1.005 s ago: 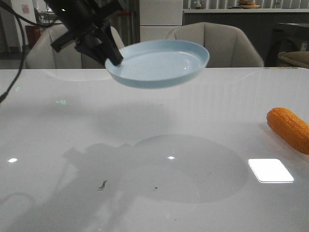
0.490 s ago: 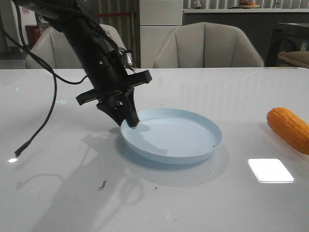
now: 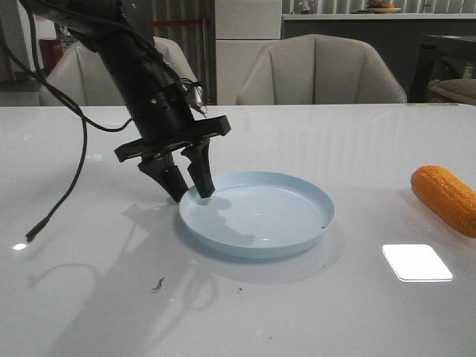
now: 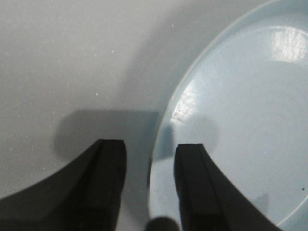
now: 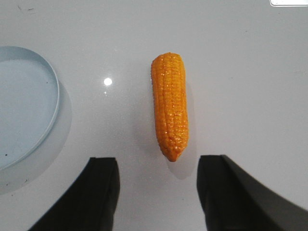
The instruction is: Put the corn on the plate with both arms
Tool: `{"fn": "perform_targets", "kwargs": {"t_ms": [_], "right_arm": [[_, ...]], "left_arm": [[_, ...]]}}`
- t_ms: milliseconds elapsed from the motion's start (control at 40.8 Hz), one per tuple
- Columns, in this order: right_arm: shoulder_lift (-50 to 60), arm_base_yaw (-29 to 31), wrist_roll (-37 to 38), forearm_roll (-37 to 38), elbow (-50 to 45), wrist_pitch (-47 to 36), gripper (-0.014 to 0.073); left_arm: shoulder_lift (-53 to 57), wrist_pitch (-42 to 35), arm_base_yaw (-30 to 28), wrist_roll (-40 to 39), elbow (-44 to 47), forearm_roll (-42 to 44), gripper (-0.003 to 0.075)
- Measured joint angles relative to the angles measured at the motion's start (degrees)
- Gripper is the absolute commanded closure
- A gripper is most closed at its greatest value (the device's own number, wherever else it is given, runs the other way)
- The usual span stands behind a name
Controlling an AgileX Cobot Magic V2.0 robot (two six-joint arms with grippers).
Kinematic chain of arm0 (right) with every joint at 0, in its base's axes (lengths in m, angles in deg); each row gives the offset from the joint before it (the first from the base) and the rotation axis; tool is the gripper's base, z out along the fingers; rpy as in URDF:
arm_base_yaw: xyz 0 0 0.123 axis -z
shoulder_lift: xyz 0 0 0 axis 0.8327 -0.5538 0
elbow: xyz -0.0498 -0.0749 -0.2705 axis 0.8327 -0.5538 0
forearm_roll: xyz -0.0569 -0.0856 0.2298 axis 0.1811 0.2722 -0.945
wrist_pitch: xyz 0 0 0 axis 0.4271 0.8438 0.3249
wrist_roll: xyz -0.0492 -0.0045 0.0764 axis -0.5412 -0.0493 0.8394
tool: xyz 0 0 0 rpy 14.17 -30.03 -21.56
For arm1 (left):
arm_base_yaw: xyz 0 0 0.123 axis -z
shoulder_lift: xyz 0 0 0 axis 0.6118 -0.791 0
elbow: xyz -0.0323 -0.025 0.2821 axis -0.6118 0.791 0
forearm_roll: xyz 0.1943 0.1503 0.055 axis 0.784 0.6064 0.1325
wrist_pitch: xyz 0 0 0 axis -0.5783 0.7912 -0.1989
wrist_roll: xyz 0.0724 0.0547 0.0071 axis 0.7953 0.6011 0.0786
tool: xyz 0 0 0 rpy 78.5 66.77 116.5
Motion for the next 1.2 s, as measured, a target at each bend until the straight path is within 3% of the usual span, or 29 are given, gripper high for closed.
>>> {"fn": "perform_targets", "kwargs": {"t_ms": [147, 441, 736, 858, 1005, 1202], "right_arm": [[0.00, 0.00, 0.00, 0.00, 0.00, -0.10, 0.0120], [0.00, 0.00, 0.00, 0.00, 0.00, -0.10, 0.0120], [0.00, 0.00, 0.00, 0.00, 0.00, 0.11, 0.0120], [0.00, 0.00, 0.10, 0.00, 0.00, 1.01, 0.0120], [0.00, 0.00, 0.10, 0.00, 0.00, 2.35, 0.0120], [0.00, 0.00, 0.10, 0.00, 0.00, 3.39, 0.0120]], "left_arm": [[-0.35, 1.58, -0.45, 0.00, -5.77, 0.47, 0.0335], [-0.35, 2.38, -3.97, 0.00, -29.14, 1.38, 0.0335], [2.50, 4.19, -5.67, -0.95, -48.64, 16.40, 0.0335], [8.11, 4.44, -5.69, -1.05, -50.21, 22.74, 0.0335], [15.01, 4.63, -6.57, -1.05, -48.90, 24.09, 0.0335], [28.27, 4.69, -7.06, -1.05, -37.45, 26.15, 0.0335]]}}
